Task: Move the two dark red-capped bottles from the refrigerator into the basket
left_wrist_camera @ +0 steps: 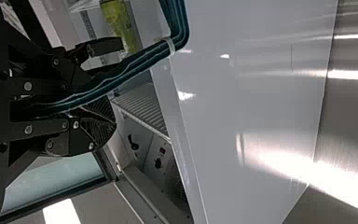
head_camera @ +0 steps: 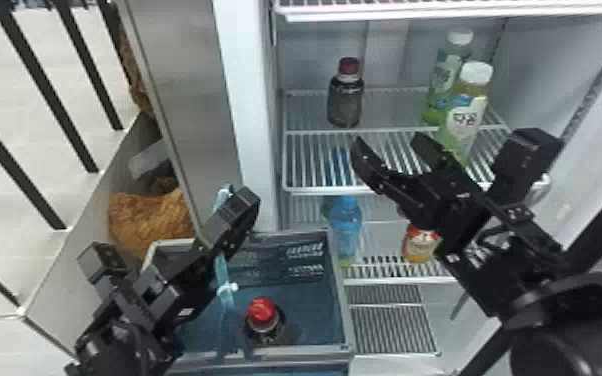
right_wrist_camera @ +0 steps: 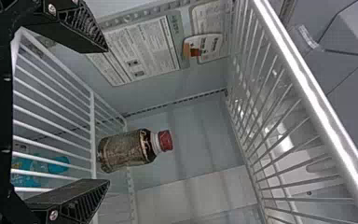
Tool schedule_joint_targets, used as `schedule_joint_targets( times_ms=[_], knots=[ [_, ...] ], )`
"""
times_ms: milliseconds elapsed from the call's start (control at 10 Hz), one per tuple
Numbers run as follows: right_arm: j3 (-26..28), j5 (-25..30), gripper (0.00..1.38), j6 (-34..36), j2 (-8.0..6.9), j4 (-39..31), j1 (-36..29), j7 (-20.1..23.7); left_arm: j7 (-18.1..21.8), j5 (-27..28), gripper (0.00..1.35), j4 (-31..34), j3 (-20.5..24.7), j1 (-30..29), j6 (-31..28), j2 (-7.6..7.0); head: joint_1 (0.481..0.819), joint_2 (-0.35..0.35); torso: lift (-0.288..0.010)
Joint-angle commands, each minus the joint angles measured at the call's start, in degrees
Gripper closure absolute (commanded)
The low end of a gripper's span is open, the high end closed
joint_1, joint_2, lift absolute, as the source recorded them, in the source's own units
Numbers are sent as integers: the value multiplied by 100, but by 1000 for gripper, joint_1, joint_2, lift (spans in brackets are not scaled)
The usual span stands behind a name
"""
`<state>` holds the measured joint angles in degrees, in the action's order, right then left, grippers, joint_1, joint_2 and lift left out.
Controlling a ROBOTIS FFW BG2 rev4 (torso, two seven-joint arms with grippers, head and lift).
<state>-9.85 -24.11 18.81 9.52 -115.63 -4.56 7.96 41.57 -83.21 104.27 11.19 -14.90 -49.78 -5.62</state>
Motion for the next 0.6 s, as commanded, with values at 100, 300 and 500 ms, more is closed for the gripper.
schedule_joint_targets(
  times_ms=[100,300,500],
  knots=[
    [-112,149,105,-39,-20,433,428,-102,0,3,1197,0,-22,14,0,0,683,31,-34],
    [-204,240,104,-81,-29,770,709,-207,0,3,1197,0,-11,14,0,0,671,28,-34],
    [-307,366,102,-95,-64,1220,1075,-260,0,3,1196,0,-22,28,0,-9,666,29,-34]
  ],
)
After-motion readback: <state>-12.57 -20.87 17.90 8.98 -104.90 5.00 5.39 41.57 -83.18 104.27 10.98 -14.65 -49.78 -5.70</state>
